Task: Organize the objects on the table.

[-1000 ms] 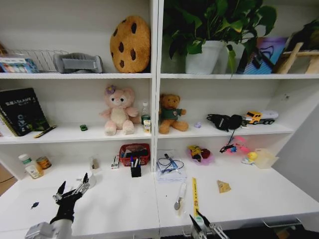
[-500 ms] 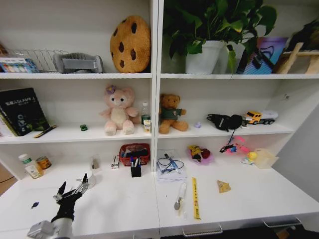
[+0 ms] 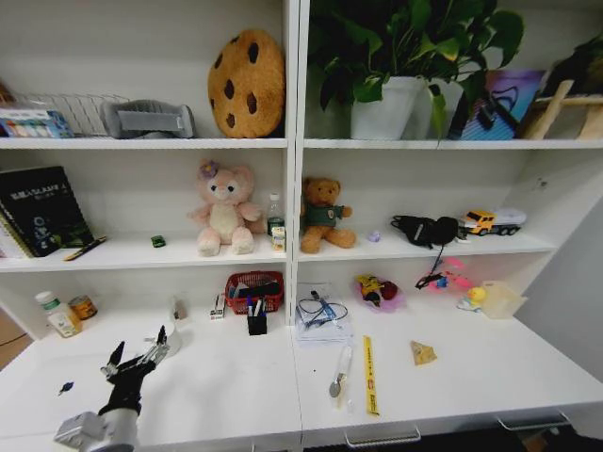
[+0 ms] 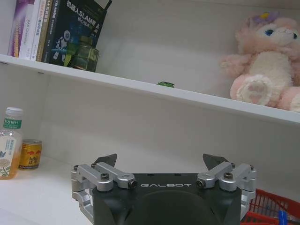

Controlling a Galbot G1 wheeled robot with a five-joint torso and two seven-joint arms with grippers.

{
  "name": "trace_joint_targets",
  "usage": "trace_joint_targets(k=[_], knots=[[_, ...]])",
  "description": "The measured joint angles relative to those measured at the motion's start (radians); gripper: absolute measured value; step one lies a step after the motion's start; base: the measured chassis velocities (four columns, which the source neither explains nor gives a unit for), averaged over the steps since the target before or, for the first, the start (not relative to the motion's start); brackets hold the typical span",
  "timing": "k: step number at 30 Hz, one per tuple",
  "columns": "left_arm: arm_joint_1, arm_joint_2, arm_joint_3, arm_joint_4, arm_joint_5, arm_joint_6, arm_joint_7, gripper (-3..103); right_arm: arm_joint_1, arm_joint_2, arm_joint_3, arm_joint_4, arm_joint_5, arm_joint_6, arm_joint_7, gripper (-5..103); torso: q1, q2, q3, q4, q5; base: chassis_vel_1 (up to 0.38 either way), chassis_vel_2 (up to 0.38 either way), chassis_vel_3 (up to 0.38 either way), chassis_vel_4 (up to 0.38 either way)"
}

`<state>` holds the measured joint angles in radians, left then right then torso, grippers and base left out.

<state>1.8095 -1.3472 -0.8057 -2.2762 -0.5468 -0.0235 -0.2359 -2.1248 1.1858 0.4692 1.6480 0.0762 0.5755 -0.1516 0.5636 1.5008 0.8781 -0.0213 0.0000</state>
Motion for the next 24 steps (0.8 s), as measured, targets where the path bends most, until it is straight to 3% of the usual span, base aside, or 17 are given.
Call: trace_joint_targets(k=[9, 24], knots=[[0.006, -0.012, 0.062, -0.016, 0.038, 0.014, -0.02, 100, 0.28, -0.004, -0.123, -0.271, 0.019, -0.007, -0.007, 29, 0.0, 0.0, 0.0, 0.0, 0.0002, 0.0, 0.0, 0.0, 0.0], [0.074, -0.023, 0.055, -0.045, 0.062, 0.009, -0.015, 100, 0.646, 0.01, -0.323, -0.586, 0.067, -0.032, -0.015, 29, 0.0, 0.0, 0.0, 0.0002, -0.0001, 0.0, 0.0, 0.0, 0.0]])
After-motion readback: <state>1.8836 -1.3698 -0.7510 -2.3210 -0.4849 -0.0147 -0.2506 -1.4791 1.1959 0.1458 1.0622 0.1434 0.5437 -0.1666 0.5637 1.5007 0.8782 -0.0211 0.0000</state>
